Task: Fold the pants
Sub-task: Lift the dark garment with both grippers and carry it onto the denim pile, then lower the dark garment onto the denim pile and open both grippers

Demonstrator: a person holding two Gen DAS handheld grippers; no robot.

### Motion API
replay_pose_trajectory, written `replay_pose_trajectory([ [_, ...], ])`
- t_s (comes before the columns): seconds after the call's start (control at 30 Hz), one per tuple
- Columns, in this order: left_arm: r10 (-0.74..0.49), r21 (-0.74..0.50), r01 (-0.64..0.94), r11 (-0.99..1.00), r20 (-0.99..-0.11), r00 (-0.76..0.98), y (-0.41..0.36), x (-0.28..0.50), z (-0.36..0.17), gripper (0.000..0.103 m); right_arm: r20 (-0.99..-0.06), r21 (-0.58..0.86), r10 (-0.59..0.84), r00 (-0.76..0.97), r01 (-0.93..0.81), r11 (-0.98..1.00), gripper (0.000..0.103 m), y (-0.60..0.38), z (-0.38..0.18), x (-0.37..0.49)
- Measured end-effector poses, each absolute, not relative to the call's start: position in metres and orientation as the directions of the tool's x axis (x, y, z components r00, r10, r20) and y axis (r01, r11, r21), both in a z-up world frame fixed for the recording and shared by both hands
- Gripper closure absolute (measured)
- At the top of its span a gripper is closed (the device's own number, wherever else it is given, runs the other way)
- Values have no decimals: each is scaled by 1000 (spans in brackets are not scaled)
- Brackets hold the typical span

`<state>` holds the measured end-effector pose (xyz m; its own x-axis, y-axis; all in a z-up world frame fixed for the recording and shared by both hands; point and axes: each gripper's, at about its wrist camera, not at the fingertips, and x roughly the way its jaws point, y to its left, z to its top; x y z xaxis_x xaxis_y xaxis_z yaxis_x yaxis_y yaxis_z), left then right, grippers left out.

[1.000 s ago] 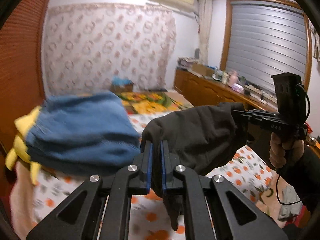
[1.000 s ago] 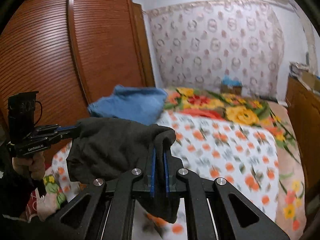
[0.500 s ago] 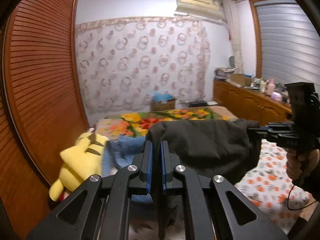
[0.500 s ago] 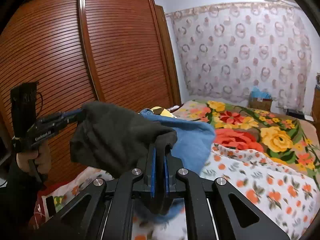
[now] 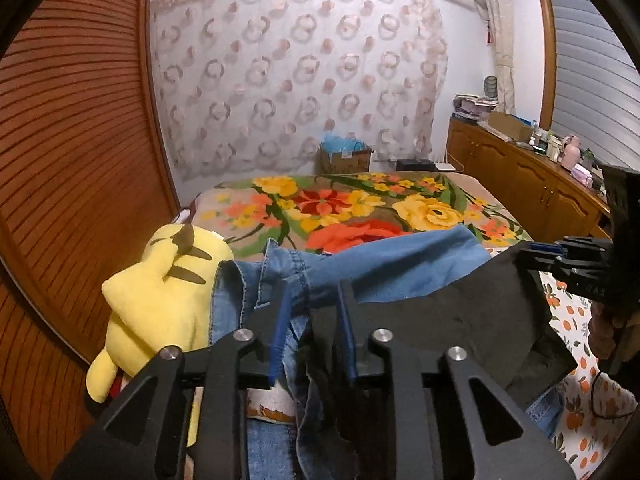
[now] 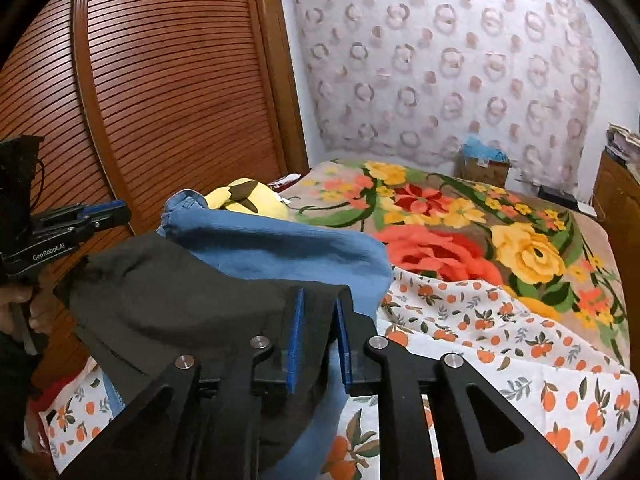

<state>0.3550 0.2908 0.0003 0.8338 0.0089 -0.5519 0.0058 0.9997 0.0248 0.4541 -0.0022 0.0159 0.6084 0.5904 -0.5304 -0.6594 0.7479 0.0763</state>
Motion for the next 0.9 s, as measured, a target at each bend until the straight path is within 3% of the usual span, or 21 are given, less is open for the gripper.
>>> replay_pose_trajectory([
  [0.1,4,33,17,999,-540,841,281,344,1,59,-515,63,591,621,-660,748,79,3,18,442],
  [0.17,-9,35,34,999,-540,842,273,337,1,56,-508,67,593,625,-658,750,73,8,20,431],
  [0.4,-16,38,44,998,-545,838,254,321,-1,55,-491,63,593,638,-653,754,56,-5,23,384],
  [0.9,-36,39,68,997,-542,839,192,277,-9,55,-495,82,561,663,-608,790,51,-55,30,319],
])
